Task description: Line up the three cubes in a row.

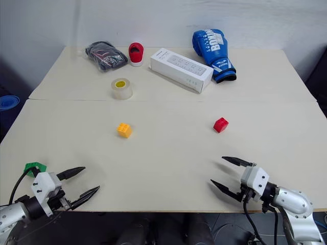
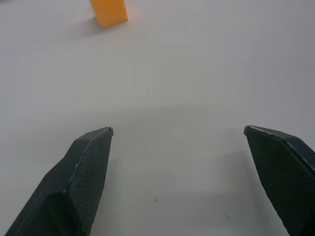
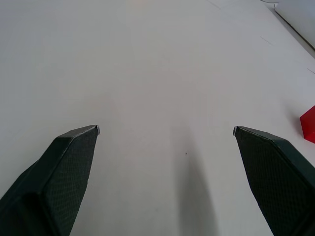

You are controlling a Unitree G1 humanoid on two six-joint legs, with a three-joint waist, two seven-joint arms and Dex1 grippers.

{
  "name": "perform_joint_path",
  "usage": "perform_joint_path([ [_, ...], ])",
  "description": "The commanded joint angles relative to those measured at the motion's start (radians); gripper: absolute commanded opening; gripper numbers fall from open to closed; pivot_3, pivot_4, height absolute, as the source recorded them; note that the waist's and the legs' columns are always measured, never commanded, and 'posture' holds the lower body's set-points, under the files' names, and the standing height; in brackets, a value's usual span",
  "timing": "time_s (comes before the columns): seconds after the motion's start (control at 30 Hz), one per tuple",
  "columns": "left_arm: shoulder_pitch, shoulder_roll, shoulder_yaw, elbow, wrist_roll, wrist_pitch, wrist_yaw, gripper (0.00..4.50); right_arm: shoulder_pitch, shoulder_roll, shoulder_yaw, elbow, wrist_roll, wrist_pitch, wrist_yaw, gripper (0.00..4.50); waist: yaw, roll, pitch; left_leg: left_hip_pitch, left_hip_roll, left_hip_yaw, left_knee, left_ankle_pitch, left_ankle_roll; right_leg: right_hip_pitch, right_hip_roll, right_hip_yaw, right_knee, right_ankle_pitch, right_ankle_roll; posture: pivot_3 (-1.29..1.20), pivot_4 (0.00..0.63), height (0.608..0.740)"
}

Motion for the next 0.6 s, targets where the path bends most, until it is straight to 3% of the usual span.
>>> perform_joint_path([
  [0.03,0.005,0.015,0.025,-0.035,0.002,-0.015,-0.003,4.49,-0.001,0.005,-0.004,-0.024,0.007,0.0,-0.008,4.5,0.0,0.0,0.0,0.0,0.0,0.0,0.0,0.0,0.0,0.0,0.0,0.0,0.0,0.0,0.0,0.0,0.15,0.74],
  [0.27,-0.036,0.037,-0.035,-0.151,-0.181,0.147,-0.081,4.49,0.074,0.029,-0.138,-0.075,0.105,0.106,-0.122,4.5,0.004,0.0,0.0,0.0,0.0,0.0,0.0,0.0,0.0,0.0,0.0,0.0,0.001,0.0,0.0,0.0,0.15,0.74],
  [0.47,-0.217,-0.05,-0.169,-0.244,-0.234,0.255,0.026,4.49,0.162,0.069,-0.338,-0.013,0.124,0.129,-0.259,4.5,0.011,0.003,-0.002,0.0,-0.001,0.0,0.0,0.0,0.0,0.001,0.0,0.0,0.001,0.0,0.0,0.0,0.15,0.74],
  [0.6,-0.301,-0.096,-0.258,-0.258,-0.217,0.286,0.055,4.49,0.165,0.097,-0.358,0.028,0.113,0.129,-0.281,4.5,0.008,0.004,-0.003,0.001,-0.001,0.001,0.0,0.001,-0.001,0.001,0.001,0.001,0.002,0.0,0.001,0.0,0.15,0.74],
])
